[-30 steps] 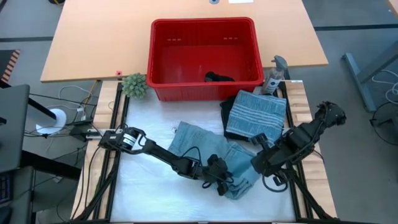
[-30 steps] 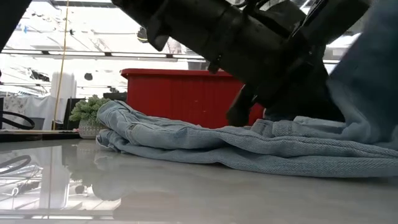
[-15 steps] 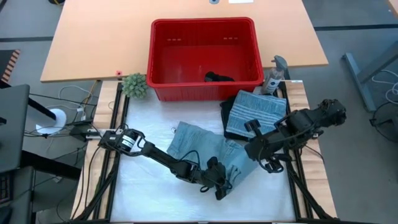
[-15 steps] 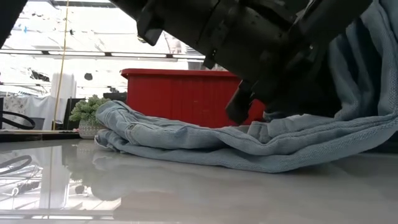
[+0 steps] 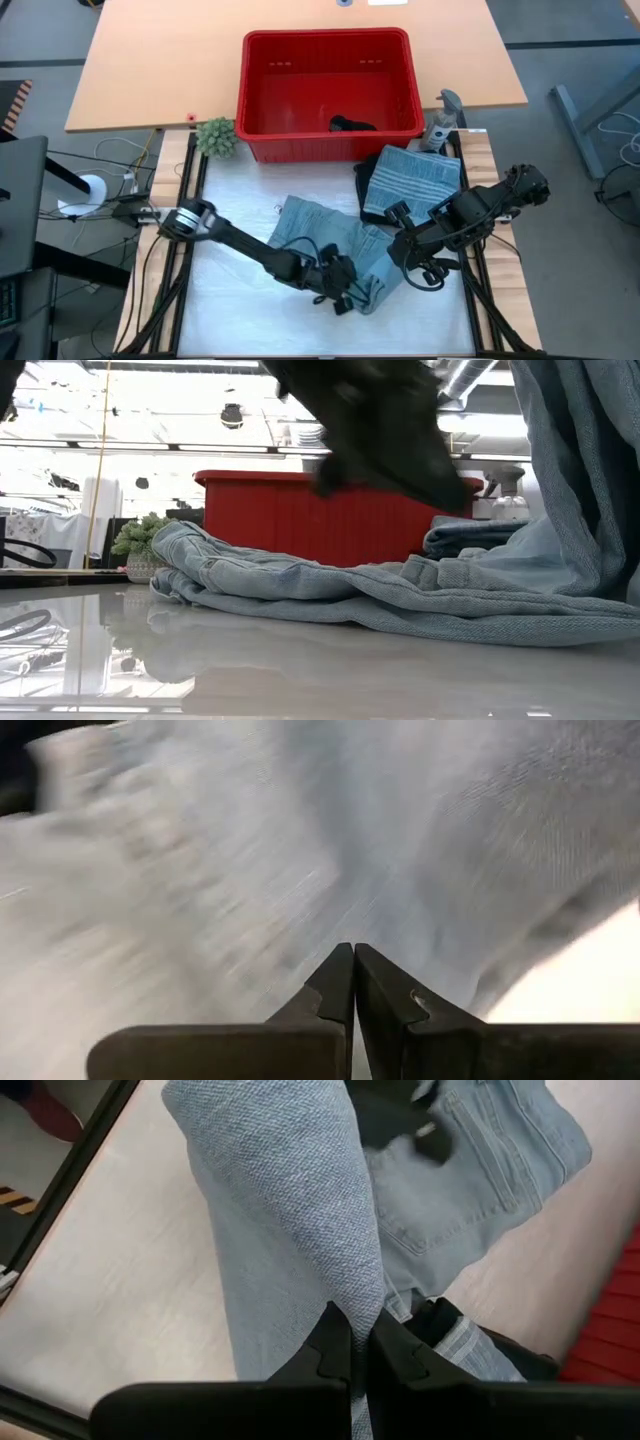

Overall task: Fold Laundry from Bin
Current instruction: Fold the blue pants

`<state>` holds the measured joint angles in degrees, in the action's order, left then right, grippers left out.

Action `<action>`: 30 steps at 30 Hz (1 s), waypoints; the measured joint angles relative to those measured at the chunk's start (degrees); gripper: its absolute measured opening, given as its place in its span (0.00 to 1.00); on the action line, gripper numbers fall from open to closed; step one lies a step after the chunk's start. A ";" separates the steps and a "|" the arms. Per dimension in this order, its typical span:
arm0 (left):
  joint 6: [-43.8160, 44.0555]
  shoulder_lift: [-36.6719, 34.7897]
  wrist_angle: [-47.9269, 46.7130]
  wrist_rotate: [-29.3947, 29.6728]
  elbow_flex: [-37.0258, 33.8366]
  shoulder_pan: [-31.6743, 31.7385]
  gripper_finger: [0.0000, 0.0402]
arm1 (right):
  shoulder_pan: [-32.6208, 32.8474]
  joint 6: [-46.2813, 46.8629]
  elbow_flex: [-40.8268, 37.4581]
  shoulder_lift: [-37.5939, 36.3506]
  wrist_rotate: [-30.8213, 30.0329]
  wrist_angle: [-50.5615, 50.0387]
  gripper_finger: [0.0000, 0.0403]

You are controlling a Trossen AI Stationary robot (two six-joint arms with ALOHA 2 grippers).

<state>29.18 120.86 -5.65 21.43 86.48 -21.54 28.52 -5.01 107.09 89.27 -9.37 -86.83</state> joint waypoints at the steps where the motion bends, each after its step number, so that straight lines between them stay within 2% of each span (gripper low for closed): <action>1: 1.36 -1.78 -4.19 0.20 0.00 -0.05 0.00 | 0.04 -0.02 0.00 0.00 0.00 -0.02 0.08; 4: 4.27 -7.21 -18.51 3.16 0.02 -0.88 0.00 | -0.01 -0.84 0.00 0.00 -0.02 0.20 0.08; 8: 9.52 -14.03 -36.73 13.96 0.00 -3.36 0.00 | -0.84 -4.47 -0.02 0.09 -1.16 3.75 0.08; 10: 13.87 -17.29 -43.95 18.71 -0.55 -4.51 0.00 | -1.54 -6.38 -0.02 0.15 -1.20 6.05 0.08; 13: 22.79 -20.08 -51.34 22.47 -4.30 -6.34 0.00 | -2.62 -9.19 -0.02 0.15 -1.25 8.96 0.08; 17: 33.29 -21.15 -49.28 22.77 -13.33 -8.55 0.00 | -4.20 -12.64 -0.04 0.15 -1.22 12.84 0.08; 22: 43.53 -21.15 -39.08 23.23 -24.18 -10.09 0.00 | -6.87 -16.48 -0.04 0.80 -1.17 17.02 0.08; 26: 41.37 -21.15 -24.22 22.71 -31.01 -9.70 0.00 | -8.77 -18.96 -0.07 2.92 1.47 19.48 0.08; 30: 37.45 -21.13 -12.18 19.47 -35.21 -8.65 0.00 | -9.56 -22.04 -0.07 6.29 2.51 20.13 0.08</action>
<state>66.63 99.72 -17.83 40.90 51.27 -30.19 18.96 -27.05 107.02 95.56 -6.85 -66.70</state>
